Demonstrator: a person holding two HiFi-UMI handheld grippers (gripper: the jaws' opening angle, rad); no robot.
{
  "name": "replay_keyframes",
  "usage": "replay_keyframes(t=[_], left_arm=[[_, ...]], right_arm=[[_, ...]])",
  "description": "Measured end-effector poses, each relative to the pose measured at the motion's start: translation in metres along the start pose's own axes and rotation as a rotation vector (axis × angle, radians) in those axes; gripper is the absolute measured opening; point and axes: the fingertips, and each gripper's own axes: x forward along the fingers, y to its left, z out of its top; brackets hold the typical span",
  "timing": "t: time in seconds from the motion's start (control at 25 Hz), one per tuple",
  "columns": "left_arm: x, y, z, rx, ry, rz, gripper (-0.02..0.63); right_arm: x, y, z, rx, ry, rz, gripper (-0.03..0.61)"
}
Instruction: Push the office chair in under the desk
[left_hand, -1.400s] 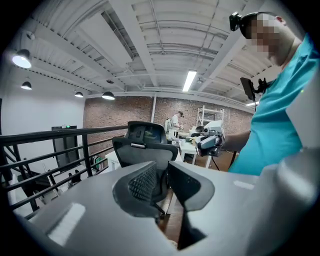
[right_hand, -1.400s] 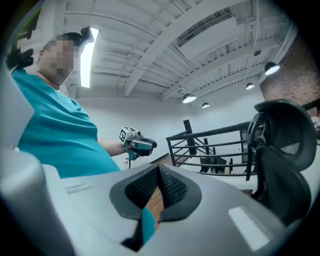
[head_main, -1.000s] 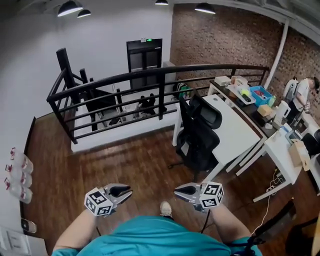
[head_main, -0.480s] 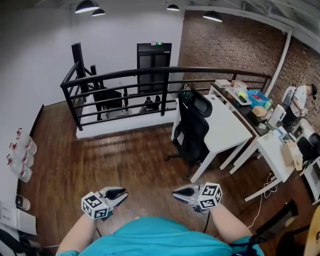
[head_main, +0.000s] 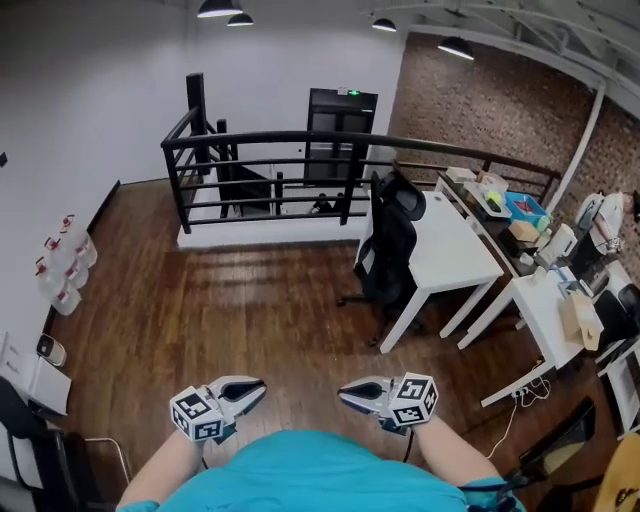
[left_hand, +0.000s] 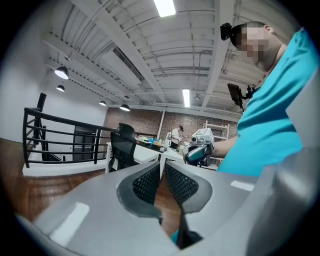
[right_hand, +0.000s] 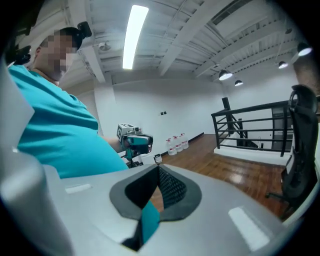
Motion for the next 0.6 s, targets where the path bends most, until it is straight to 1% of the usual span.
replay_keyframes(t=[0.08, 0.24, 0.36, 0.44, 0.48, 0.6], left_arm=[[-0.033, -0.028, 0.003, -0.002, -0.024, 0.042, 0.027], [-0.105, -0.09, 0.01, -0.003, -0.074, 0.097, 0.026], [-0.166, -0.136, 0.01, 0.0, -0.081, 0.124, 0.026], [-0.207, -0.157, 0.014, 0.006, -0.071, 0.133, 0.026], [-0.224, -0.165, 0.017, -0.001, -0.066, 0.142, 0.026], [-0.269, -0.192, 0.02, -0.058, -0.07, 0.168, 0.026]], right_arm=[[0.005, 0.037, -0.001, -0.015, -0.004, 0.017, 0.0], [0.015, 0.114, -0.003, -0.022, -0.041, 0.038, 0.0], [0.031, 0.175, -0.004, -0.006, -0.073, 0.044, 0.0], [0.048, 0.211, 0.003, -0.002, -0.077, 0.043, 0.0], [0.056, 0.227, 0.008, 0.005, -0.079, 0.042, 0.0], [0.071, 0.28, 0.021, 0.017, -0.081, 0.051, 0.0]])
